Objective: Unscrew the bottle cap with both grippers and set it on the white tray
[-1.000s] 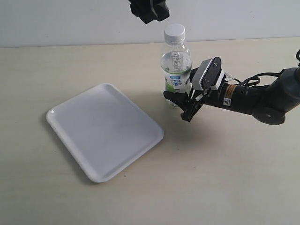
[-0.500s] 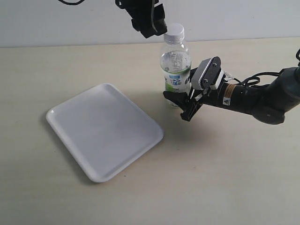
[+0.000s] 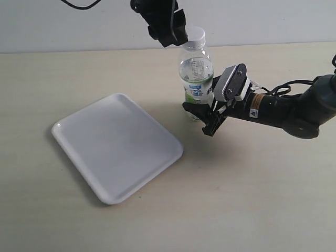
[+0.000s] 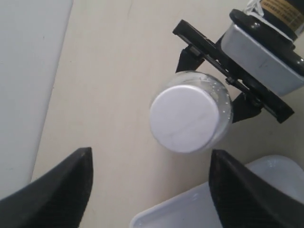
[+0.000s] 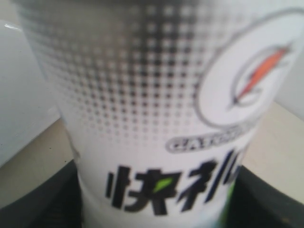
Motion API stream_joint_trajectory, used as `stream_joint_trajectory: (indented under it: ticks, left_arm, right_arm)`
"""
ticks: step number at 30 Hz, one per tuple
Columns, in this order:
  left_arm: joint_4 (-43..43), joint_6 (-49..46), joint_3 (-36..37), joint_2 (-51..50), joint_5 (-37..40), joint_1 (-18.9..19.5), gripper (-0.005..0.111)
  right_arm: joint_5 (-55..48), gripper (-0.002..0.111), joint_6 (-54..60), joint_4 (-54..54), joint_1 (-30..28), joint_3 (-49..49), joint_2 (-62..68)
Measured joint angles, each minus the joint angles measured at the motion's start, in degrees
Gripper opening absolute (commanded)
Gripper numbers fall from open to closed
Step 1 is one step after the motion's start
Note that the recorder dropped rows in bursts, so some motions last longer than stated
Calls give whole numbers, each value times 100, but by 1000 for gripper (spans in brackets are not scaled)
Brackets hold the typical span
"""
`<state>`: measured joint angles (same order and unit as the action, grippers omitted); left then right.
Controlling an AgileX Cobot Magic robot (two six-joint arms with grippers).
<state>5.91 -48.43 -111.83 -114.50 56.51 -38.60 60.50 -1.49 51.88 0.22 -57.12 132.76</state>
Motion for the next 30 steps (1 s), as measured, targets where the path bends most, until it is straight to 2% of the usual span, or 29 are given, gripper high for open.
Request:
stream_joint_trajectory:
  ticks: [7,30]
  left_arm:
    - [12,-69,0,10,373,-104,67]
    - [40,-290,0,244,403,-104,67]
  right_arm:
    - [20,0,4,10,0,0,0]
    - [56,0,40,55,0,0,10]
